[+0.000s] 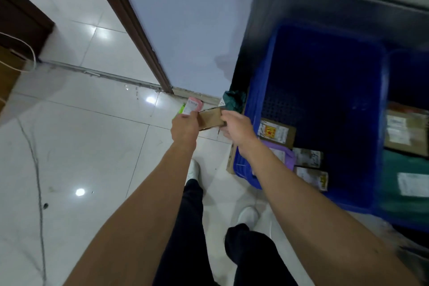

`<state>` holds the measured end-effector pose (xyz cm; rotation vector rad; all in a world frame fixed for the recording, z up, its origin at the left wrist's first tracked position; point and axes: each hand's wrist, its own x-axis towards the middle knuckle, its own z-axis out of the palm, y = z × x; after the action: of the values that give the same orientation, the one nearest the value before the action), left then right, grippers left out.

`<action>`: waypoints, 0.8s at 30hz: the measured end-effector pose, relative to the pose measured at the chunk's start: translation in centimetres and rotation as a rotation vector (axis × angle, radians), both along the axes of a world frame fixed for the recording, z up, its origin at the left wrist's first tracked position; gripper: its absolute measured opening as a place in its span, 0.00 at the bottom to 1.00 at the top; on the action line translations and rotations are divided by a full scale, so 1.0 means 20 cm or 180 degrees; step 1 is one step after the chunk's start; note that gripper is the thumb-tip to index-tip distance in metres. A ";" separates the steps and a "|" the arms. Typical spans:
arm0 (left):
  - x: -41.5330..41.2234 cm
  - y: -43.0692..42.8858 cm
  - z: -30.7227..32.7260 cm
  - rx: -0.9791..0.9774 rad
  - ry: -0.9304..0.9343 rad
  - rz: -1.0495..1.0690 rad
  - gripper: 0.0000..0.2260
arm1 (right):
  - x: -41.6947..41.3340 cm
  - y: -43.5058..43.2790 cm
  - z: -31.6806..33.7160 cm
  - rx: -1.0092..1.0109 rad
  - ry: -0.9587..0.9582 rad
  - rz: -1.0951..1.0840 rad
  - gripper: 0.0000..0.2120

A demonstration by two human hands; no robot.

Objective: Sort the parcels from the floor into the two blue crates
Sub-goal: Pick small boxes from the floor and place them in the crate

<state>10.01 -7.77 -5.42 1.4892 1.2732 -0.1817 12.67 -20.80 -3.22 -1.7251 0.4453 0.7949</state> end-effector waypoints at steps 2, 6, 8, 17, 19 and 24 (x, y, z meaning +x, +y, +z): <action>-0.04 -0.07 0.18 0.0061 -0.0096 0.0046 0.15 | -0.07 -0.06 0.16 0.0005 -0.0147 0.0062 0.13; -0.12 -0.19 0.45 -0.0115 -0.0216 0.0062 0.17 | -0.22 -0.22 0.40 -0.0056 -0.0425 0.0180 0.18; -0.14 -0.25 0.53 -0.0307 -0.0280 -0.0043 0.17 | -0.28 -0.31 0.47 -0.0079 -0.0581 0.0217 0.19; -0.17 -0.55 0.84 -0.0801 -0.0395 -0.0534 0.12 | -0.45 -0.63 0.65 0.0142 -0.0732 -0.0203 0.14; -0.17 -0.62 0.87 -0.0744 -0.0499 -0.0679 0.13 | -0.47 -0.71 0.67 0.0353 -0.0585 -0.0440 0.10; -0.19 -0.82 0.93 -0.0833 -0.0818 -0.0938 0.10 | -0.52 -0.90 0.71 0.0693 -0.0331 -0.0946 0.10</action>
<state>6.30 -24.26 13.17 1.4144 0.7895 -0.3264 2.24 -38.71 10.91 -1.4486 0.5106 0.5166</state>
